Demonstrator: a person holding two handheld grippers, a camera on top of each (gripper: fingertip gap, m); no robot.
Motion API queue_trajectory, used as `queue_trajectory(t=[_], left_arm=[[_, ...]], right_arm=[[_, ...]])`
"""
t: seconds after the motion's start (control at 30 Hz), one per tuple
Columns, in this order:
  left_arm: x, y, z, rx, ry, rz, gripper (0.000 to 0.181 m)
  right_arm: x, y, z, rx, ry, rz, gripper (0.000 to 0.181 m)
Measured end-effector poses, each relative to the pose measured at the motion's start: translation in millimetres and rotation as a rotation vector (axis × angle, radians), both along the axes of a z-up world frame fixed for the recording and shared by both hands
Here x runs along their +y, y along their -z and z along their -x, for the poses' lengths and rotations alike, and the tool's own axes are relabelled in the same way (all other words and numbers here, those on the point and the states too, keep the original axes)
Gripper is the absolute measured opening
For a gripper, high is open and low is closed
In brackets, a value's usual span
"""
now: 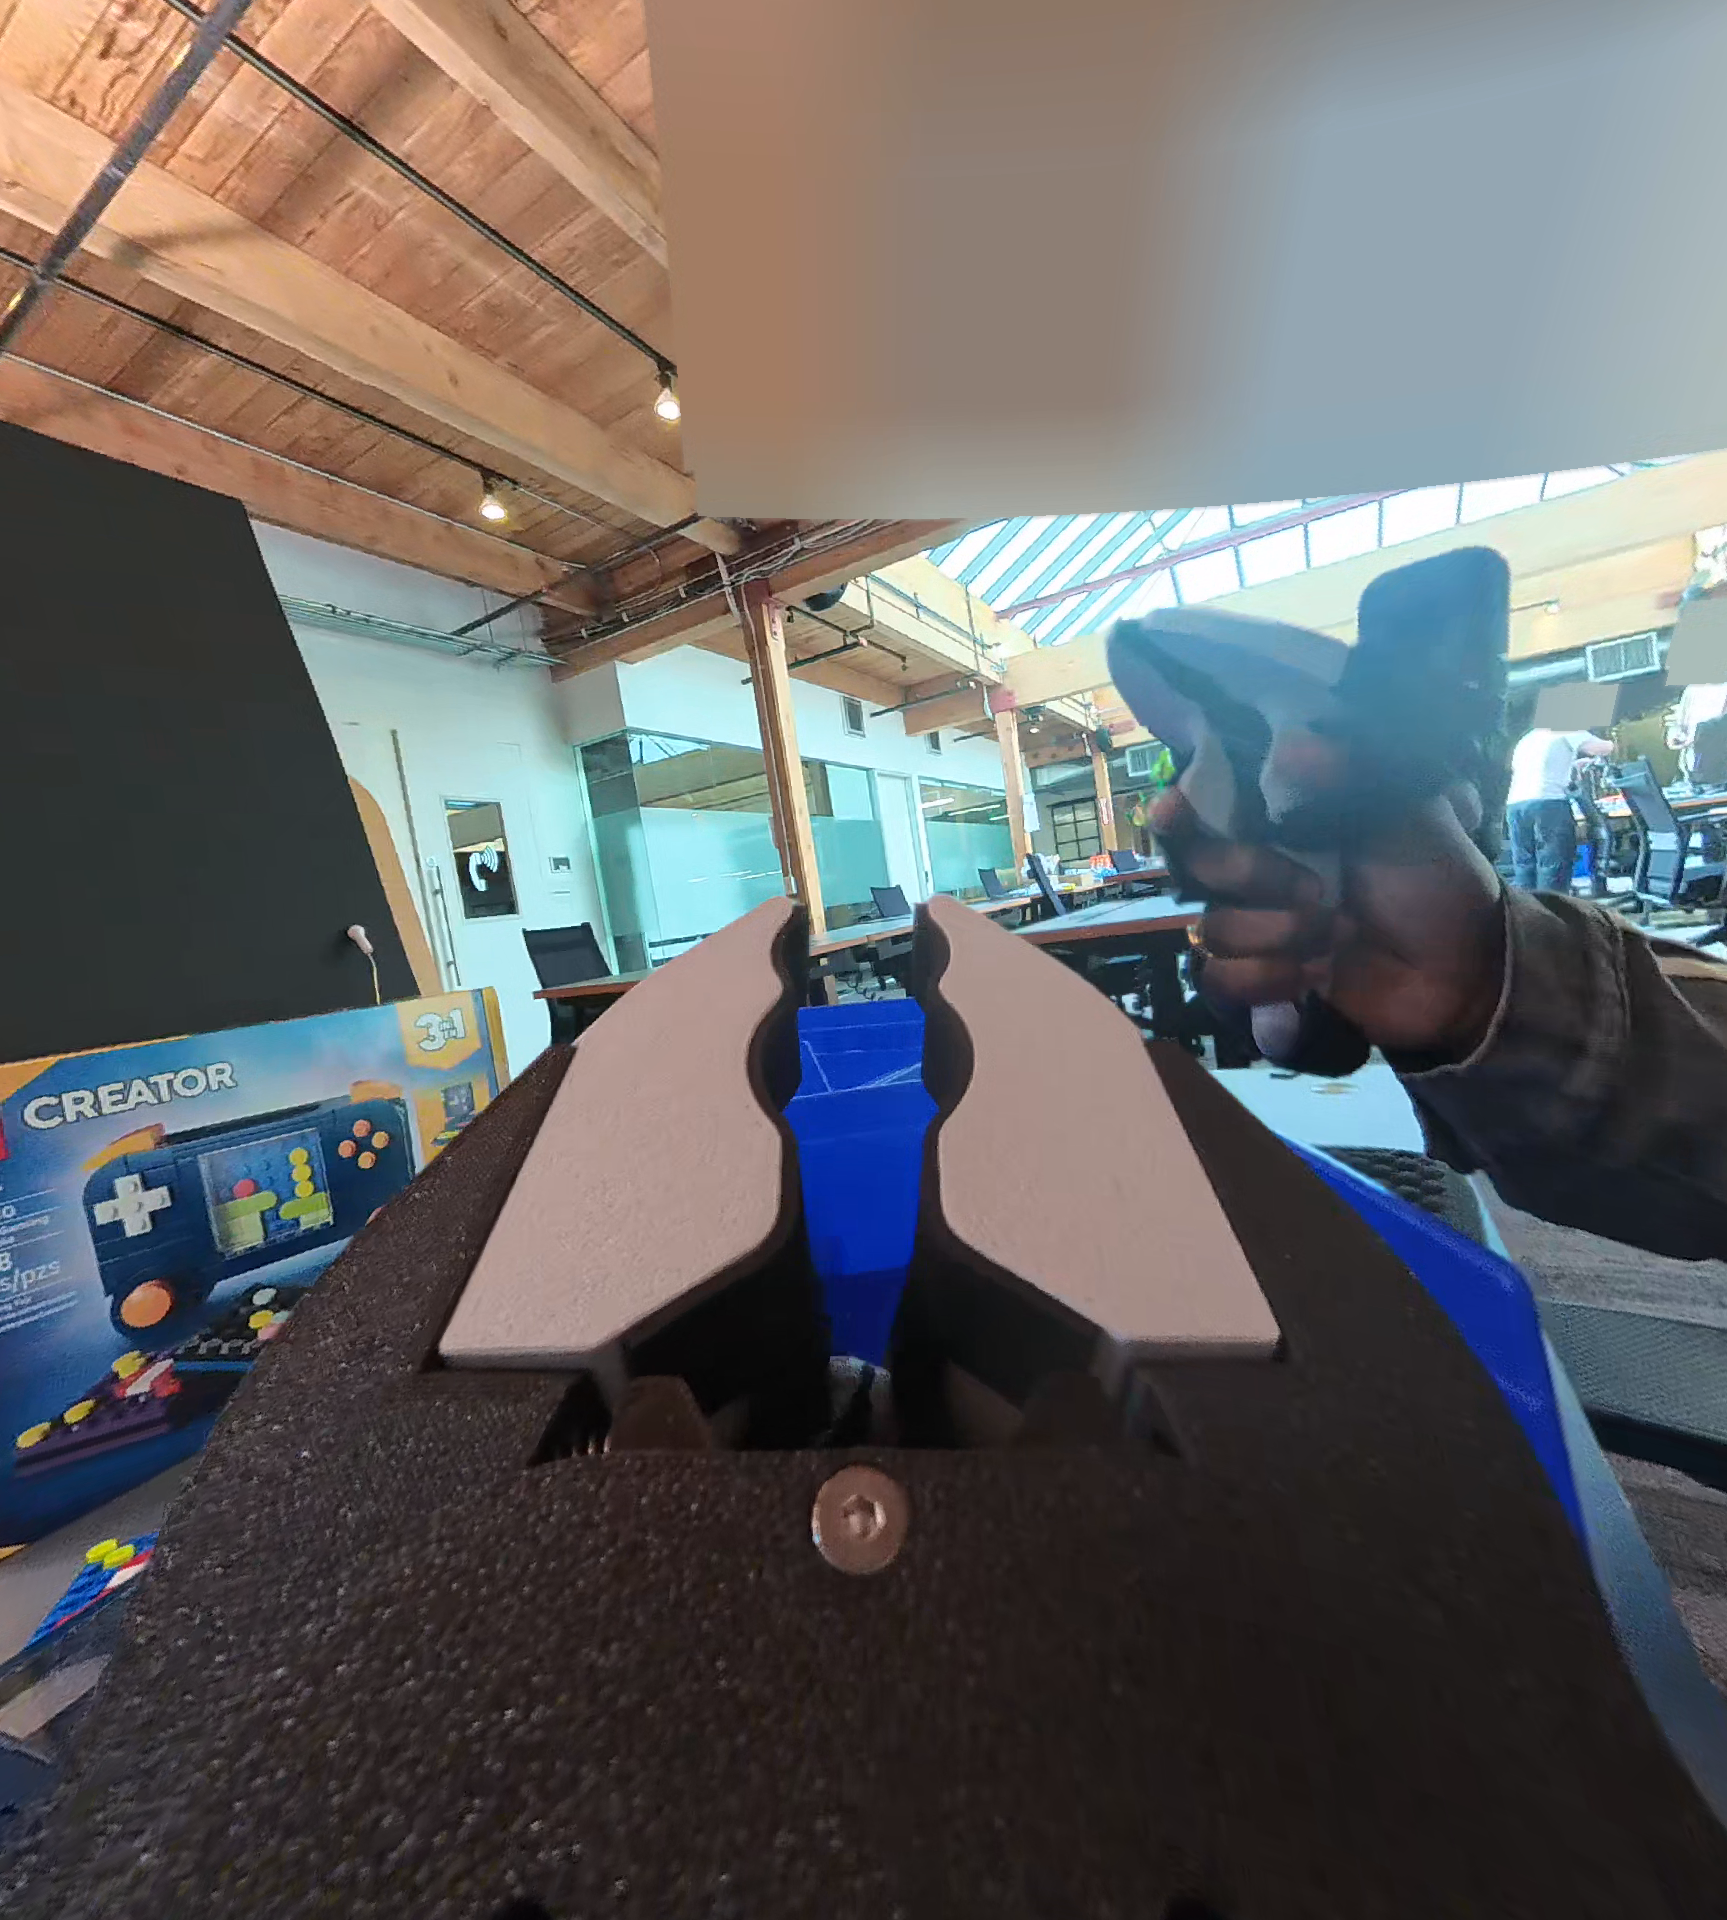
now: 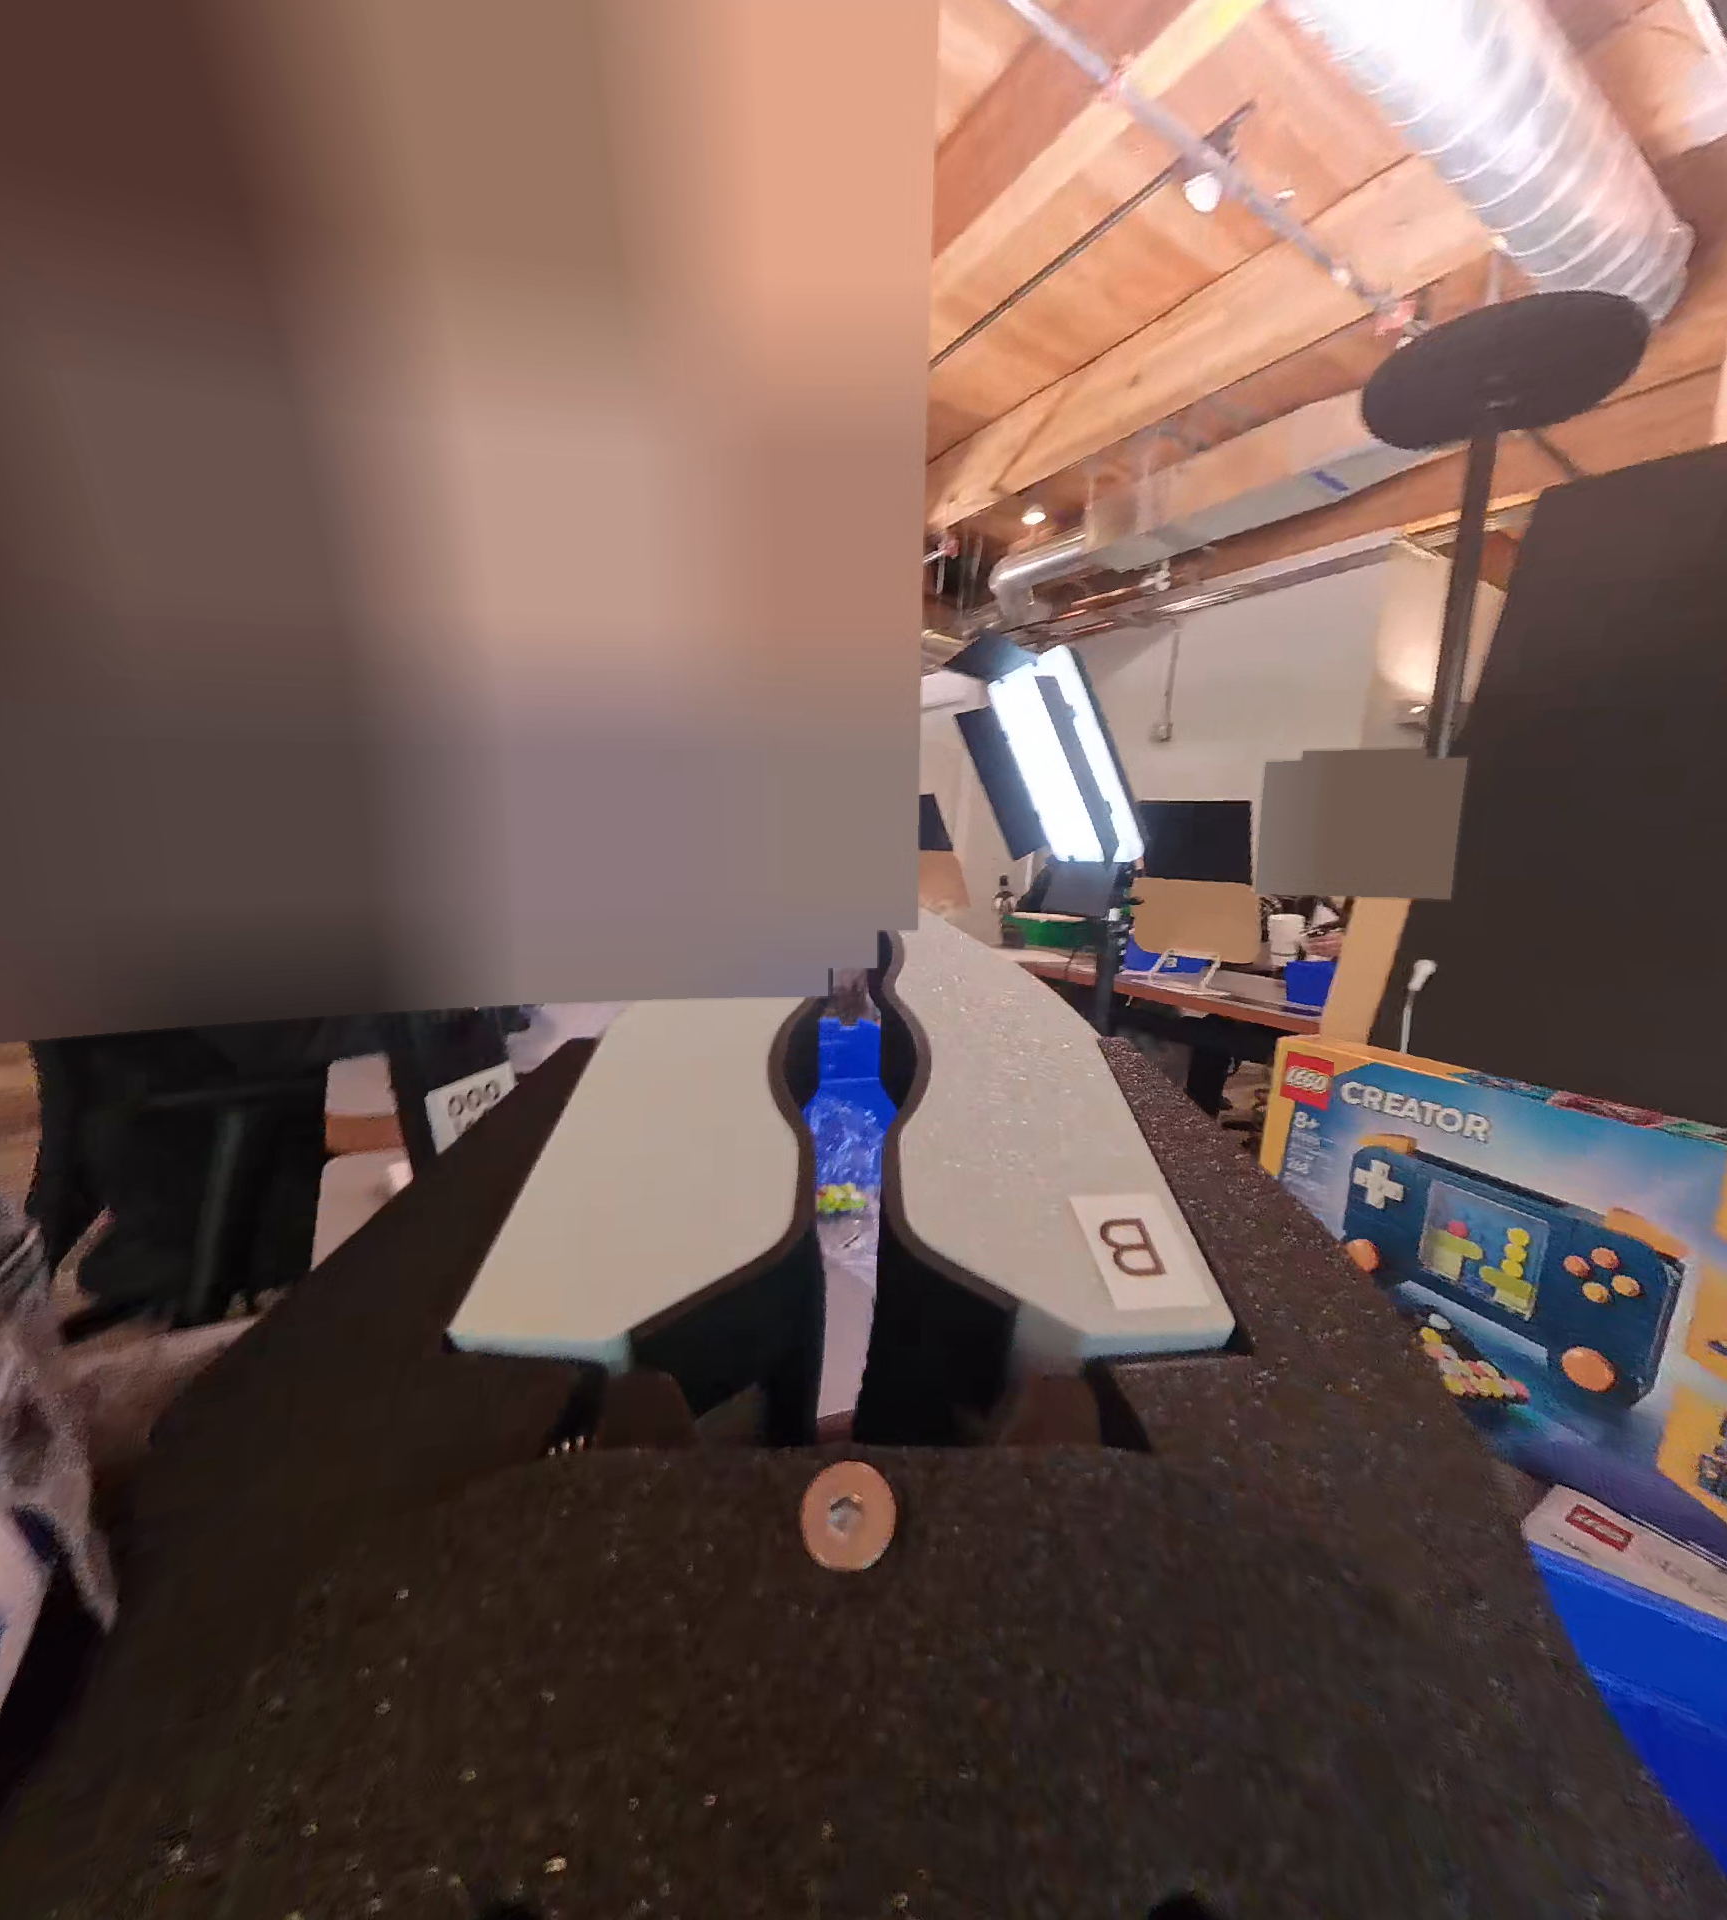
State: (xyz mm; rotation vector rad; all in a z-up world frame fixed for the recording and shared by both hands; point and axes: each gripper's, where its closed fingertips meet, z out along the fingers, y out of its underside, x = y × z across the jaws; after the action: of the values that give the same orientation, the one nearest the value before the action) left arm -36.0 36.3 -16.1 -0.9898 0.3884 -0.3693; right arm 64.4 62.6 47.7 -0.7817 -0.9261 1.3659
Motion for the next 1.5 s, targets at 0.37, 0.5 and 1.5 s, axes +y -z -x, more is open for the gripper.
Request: queue_trajectory(t=[0.37,0.5,1.5], left_arm=[[-47.5,-23.6,-16.0,0.194,0.012,0.0,0.041],[-69.5,-44.2,-20.7,0.267,-0.065,-0.082,0.041],[-166.6,-15.6,-27.5,0.249,-0.226,0.276,0.099]], right_arm=[[-90.3,119.3,-28.6,-0.643,-0.166,-0.343,0.015],[-103.0,128.5,-29.6,-0.696,-0.177,-0.427,0.017],[-191.0,214.2,-75.5,-0.995,-0.269,-0.113,0.044]])
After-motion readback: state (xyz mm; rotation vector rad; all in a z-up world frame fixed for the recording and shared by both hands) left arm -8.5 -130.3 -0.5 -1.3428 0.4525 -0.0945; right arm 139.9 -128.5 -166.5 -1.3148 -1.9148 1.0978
